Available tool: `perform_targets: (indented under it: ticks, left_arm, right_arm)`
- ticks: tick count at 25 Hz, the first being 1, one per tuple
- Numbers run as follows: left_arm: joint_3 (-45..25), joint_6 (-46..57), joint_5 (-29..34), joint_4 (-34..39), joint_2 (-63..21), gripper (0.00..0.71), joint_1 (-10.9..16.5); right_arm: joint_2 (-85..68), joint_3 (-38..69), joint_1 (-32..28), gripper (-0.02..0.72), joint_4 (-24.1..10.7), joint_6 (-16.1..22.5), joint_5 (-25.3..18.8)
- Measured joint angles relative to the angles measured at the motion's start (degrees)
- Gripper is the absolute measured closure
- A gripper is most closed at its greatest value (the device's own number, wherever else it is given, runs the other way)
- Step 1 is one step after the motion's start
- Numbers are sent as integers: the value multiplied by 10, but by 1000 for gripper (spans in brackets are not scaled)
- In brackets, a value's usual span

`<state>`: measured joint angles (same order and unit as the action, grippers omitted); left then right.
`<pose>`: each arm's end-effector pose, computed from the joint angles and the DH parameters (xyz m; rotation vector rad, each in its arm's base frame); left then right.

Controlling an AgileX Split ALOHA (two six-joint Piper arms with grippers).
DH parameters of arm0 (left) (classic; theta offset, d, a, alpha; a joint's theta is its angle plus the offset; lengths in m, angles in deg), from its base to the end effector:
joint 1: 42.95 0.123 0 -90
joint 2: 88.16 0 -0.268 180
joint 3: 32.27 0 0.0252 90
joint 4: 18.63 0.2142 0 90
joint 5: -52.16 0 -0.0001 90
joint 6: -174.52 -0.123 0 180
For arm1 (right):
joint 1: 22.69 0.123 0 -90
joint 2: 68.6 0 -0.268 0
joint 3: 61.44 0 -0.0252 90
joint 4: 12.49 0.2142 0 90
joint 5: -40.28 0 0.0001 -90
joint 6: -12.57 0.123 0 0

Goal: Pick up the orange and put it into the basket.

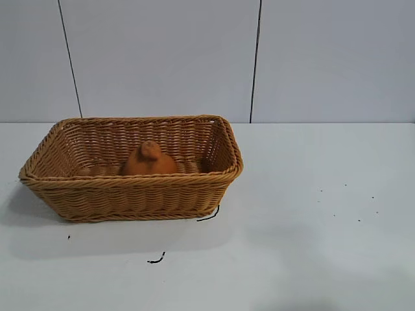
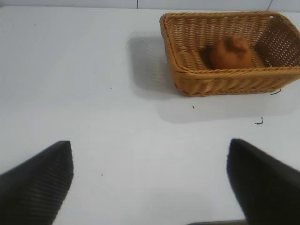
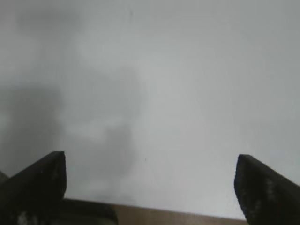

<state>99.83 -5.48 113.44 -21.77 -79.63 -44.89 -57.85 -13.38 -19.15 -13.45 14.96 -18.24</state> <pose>0.0081 -0.0062 0.2450 0.0376 2.0540 -0.0867 0.0162 -0.0008 0.2489 -0.0206 2.0479 0.0444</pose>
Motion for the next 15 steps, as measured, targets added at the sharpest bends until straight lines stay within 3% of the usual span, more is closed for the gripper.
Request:
perform_targets:
  ticks: [15]
  left_arm:
    - [0,0,0,0,0,71,0]
  right_arm:
    - [-27,0,0,8,0,0,-1]
